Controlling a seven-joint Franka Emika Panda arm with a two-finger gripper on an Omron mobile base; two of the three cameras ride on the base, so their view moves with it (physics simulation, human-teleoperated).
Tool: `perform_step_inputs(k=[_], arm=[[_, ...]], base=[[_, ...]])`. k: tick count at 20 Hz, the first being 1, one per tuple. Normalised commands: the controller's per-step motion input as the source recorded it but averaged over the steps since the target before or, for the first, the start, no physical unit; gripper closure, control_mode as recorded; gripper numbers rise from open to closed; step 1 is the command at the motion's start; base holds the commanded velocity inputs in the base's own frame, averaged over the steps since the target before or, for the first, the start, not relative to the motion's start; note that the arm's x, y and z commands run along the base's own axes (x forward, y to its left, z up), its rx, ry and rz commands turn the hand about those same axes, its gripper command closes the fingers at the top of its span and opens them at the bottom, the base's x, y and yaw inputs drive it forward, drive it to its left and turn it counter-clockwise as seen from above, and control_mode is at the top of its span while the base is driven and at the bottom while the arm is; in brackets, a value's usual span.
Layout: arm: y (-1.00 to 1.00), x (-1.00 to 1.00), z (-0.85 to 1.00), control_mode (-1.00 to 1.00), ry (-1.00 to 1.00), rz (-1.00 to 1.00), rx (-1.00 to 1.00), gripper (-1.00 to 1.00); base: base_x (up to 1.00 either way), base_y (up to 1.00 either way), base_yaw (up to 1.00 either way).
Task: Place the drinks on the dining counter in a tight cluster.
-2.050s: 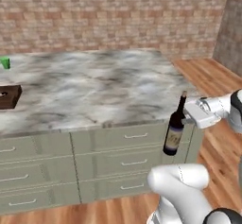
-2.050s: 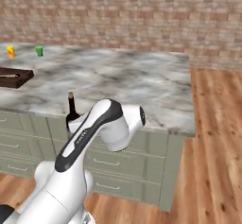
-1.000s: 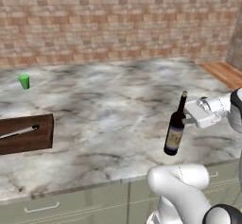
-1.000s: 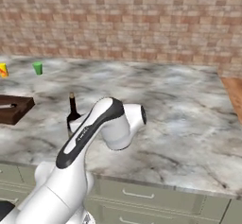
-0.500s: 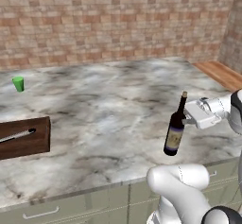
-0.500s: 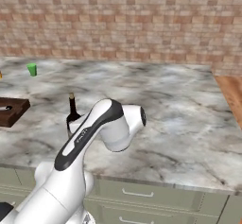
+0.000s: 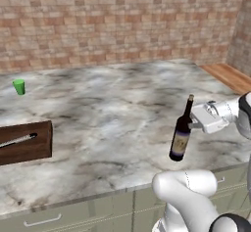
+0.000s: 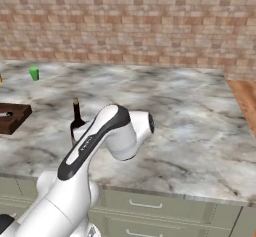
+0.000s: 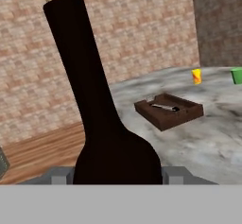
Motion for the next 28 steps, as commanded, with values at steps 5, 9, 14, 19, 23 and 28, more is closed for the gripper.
perform_step_inputs(k=[5, 9, 14, 19, 23, 28], arm=[[0.26, 0.61, 0.06, -1.0, 0.0, 0.02, -0.03, 1.0], [0.42, 0.74, 0.25, -1.0, 0.01, 0.03, -0.11, 1.0], [0.13, 0.56, 0.03, -1.0, 0.03, 0.0, -0.09, 1.0], [0.01, 0.44, 0.0, -1.0, 0.0, 0.0, -0.02, 1.0], [0.0, 0.64, 0.0, -1.0, 0.0, 0.0, 0.0, 1.0], [0.0, 0.59, 0.0, -1.0, 0.0, 0.0, 0.0, 1.0]], base=[[0.0, 0.0, 0.0], [0.0, 0.0, 0.0], [0.0, 0.0, 0.0], [0.0, 0.0, 0.0], [0.0, 0.0, 0.0], [0.0, 0.0, 0.0]])
